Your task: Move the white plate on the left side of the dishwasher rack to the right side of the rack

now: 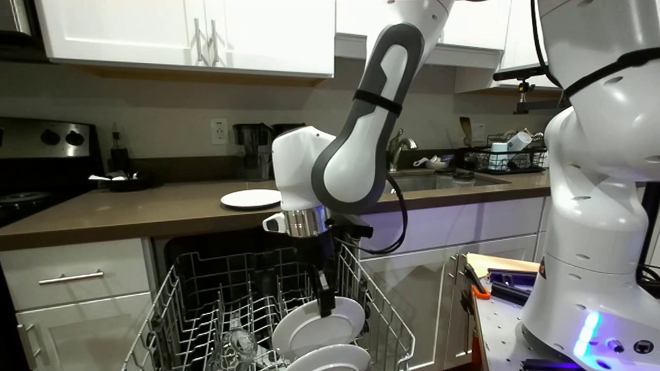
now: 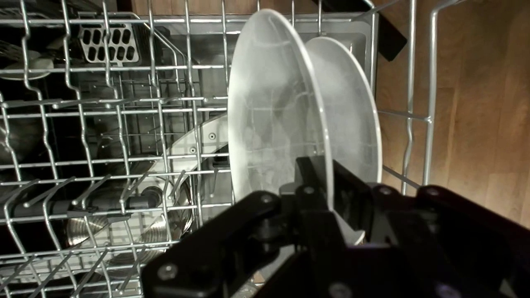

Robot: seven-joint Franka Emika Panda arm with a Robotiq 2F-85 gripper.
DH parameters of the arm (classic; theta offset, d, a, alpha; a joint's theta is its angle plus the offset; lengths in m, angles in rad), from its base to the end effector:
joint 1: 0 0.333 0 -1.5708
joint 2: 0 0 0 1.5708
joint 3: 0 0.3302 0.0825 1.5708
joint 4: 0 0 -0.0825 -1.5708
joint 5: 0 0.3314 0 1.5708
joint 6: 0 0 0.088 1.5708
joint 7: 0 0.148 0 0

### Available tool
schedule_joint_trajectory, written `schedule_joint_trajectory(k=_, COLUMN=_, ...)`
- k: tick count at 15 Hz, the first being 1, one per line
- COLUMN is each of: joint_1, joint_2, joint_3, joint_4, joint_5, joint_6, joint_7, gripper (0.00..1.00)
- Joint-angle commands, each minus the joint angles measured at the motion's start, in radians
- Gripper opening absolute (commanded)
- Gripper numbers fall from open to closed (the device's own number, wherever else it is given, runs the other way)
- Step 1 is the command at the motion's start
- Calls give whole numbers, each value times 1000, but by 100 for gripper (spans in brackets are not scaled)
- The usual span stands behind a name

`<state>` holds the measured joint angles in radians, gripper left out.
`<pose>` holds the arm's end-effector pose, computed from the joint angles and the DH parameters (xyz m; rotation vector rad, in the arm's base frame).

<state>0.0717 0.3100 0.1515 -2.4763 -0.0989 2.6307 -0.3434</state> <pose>0.4247 0.1008 0.1821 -2.9544 -1.0003 0.2334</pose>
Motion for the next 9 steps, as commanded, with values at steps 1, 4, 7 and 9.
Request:
schedule_joint_trajectory(k=1, joint_1=12, joint_2=25, joint_3=-12, joint_4=-10, joint_5=-40, joint_6=60, joint_7=34, gripper=3)
schedule_joint_trajectory(k=4, joint_1=6, joint_2=58, joint_3=-7, joint_4=-3, joint_5=-35, joint_6=98, joint_7=27, gripper=3)
schedule_joint_trajectory(k=7, joint_1=8, joint_2=80, joint_3=-14, joint_4=1, joint_5=-41, joint_6=122, joint_7=35, gripper=3)
schedule_joint_trajectory(k=9, joint_1=9, joint_2=103, joint_3=-23, joint_4=8, joint_5=-48, joint_6=130, joint_7=38, gripper=3)
